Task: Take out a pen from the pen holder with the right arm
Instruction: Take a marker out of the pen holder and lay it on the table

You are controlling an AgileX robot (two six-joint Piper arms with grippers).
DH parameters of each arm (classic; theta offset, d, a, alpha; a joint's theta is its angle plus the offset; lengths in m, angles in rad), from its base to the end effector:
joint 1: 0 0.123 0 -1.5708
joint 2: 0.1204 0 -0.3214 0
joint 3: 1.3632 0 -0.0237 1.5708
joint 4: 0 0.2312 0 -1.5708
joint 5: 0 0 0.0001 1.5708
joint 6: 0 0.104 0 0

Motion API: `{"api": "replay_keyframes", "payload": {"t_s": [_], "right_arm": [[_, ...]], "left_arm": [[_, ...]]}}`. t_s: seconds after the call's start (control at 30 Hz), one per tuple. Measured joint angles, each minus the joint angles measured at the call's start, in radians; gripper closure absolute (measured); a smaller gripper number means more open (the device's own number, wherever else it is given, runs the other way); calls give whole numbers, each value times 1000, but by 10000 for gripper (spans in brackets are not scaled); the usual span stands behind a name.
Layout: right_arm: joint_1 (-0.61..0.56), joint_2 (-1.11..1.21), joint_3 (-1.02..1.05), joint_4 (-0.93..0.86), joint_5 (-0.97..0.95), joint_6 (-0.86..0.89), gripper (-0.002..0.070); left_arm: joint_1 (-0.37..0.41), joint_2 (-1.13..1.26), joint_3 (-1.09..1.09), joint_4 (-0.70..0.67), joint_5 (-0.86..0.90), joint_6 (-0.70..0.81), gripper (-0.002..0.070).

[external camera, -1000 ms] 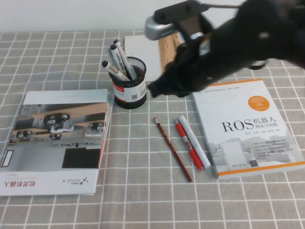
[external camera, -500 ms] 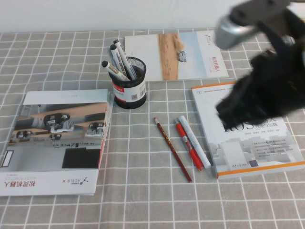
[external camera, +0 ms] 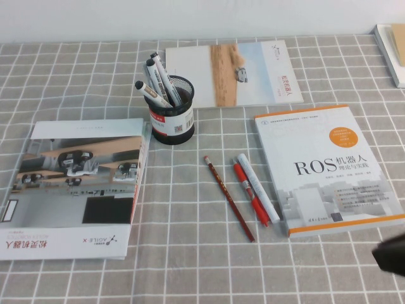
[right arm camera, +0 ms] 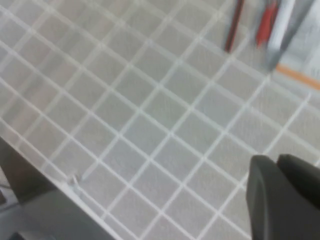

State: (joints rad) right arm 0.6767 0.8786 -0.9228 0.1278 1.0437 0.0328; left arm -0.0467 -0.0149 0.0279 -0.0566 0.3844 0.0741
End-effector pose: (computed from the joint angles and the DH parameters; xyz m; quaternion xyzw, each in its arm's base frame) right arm 0.0830 0.0814 0.3655 -0.2869 0.8998 0.1708 0.2808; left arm 0.0081 -0.0026 0.1658 0.0338 0.8070 -0.0160 0.5894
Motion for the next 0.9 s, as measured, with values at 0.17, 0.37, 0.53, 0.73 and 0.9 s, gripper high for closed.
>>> {"api": "replay_keyframes", "payload": {"t_s": [0.17,0.37,0.53,0.73,0.9], "right_arm": [[0,-40,114,-8,-71,0,688],[0,-45,257,-21,-248,0,688],[-22,-81,379,-41,-417,0,689],[-205,-272,579,-44,-672,0,688],[-401,-460,771,-36,-830,0,689]], "left_arm": [[0,0,0,0,0,0,680],[0,0,0,0,0,0,680],[0,0,0,0,0,0,680],[0,0,0,0,0,0,680],[0,0,0,0,0,0,680]]}}
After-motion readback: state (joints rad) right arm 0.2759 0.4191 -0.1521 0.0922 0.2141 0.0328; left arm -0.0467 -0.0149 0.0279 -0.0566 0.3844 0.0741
